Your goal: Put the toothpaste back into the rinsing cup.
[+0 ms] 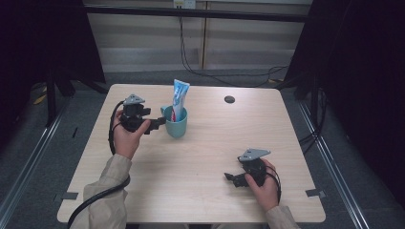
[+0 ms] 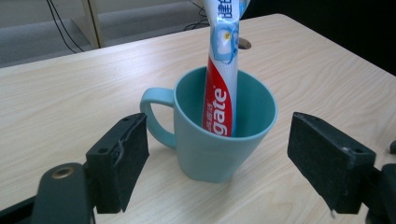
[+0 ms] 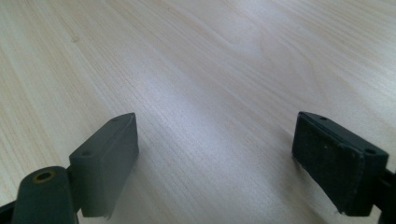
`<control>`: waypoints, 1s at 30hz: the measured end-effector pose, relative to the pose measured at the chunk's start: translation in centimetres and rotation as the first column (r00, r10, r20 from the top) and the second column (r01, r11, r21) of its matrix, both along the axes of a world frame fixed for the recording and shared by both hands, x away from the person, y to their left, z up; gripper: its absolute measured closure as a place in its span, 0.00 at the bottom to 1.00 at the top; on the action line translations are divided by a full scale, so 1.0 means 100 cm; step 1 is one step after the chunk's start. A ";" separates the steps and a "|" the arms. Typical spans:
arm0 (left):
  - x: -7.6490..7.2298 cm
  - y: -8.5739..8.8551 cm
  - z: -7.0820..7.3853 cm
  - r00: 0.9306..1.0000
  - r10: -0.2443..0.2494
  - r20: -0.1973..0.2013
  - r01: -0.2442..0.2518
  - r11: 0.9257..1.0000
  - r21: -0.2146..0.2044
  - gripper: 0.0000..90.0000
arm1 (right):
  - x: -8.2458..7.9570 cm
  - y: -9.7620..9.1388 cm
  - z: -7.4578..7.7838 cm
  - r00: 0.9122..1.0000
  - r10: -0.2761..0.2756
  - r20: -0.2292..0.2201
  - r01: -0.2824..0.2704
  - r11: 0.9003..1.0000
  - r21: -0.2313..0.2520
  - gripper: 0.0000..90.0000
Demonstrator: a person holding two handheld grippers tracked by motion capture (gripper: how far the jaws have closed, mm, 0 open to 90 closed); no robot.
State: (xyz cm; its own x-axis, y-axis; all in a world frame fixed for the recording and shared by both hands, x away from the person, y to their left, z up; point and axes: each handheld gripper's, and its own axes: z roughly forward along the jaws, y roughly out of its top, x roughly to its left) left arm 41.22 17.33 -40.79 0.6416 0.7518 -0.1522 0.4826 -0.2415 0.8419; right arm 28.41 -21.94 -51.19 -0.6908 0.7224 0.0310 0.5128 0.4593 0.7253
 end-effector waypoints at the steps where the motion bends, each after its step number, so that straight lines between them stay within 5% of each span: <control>1: -0.001 0.001 -0.001 1.000 -0.001 -0.001 0.001 1.000 0.001 0.23 | 0.000 0.000 0.000 1.000 0.000 0.000 0.000 1.000 0.000 0.16; 30: -0.024 0.013 -0.037 1.000 -0.015 -0.025 0.015 1.000 0.017 0.22 | 0.000 0.000 0.000 1.000 0.006 0.000 -0.006 1.000 -0.001 0.16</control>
State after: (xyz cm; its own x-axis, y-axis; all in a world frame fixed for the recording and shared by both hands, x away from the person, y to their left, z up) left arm 38.83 18.61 -44.46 0.6490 0.7448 -0.1552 0.4995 -0.2632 0.8254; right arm 28.41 -21.94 -51.18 -0.6953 0.7181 0.0297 0.5096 0.4634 0.7249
